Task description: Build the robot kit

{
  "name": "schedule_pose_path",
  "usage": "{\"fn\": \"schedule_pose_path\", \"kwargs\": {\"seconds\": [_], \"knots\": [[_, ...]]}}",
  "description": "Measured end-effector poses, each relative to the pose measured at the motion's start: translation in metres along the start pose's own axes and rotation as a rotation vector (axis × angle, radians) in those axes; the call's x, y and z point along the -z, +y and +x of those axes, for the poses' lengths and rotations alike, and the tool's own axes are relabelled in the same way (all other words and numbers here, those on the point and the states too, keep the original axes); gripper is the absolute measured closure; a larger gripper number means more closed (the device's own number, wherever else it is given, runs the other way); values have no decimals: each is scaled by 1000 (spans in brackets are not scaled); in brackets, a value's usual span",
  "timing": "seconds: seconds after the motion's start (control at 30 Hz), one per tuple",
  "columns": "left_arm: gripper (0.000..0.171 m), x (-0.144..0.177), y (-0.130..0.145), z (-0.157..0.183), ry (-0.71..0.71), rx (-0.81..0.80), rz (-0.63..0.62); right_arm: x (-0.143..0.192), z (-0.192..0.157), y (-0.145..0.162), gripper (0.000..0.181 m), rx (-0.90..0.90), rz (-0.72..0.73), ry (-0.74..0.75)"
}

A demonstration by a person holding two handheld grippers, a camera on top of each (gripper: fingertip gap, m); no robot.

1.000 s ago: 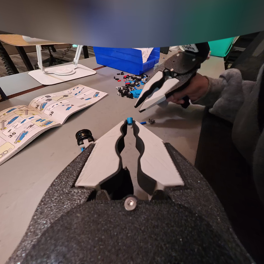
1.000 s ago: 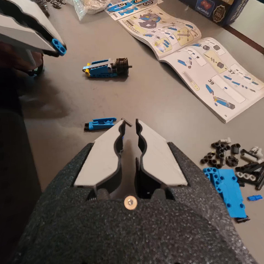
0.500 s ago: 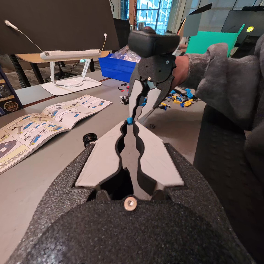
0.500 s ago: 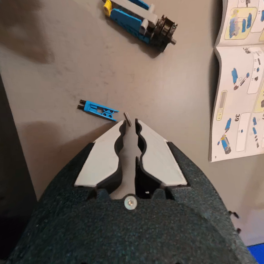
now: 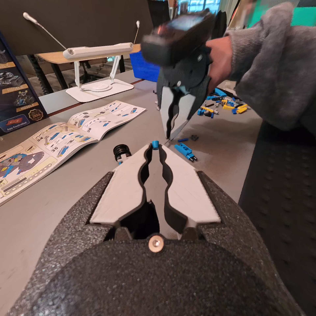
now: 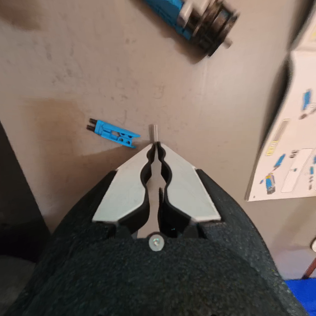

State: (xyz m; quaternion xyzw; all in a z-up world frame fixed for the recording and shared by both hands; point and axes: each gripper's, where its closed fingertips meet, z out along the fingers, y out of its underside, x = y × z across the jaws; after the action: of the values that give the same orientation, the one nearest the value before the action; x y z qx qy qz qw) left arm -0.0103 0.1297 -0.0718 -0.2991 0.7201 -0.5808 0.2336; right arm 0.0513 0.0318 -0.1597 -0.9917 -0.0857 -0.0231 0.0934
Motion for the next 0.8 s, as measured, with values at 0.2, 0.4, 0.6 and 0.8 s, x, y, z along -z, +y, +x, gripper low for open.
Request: {"fn": "schedule_pose_path", "kwargs": {"seconds": [0.2,0.4,0.6,0.8], "knots": [[164,-4,10,-5,-17,24,-52,9,-3,-16,179,-99,178,65],[164,-8,13,-1,-22,-32,-85,-1,-8,14,178,-95,10,-1],[164,-10,16,0,-20,-44,-103,-1,-4,21,165,-155,-29,-37],[164,-10,17,3,-6,-54,-105,-1,-6,16,165,-206,-81,-61]]}}
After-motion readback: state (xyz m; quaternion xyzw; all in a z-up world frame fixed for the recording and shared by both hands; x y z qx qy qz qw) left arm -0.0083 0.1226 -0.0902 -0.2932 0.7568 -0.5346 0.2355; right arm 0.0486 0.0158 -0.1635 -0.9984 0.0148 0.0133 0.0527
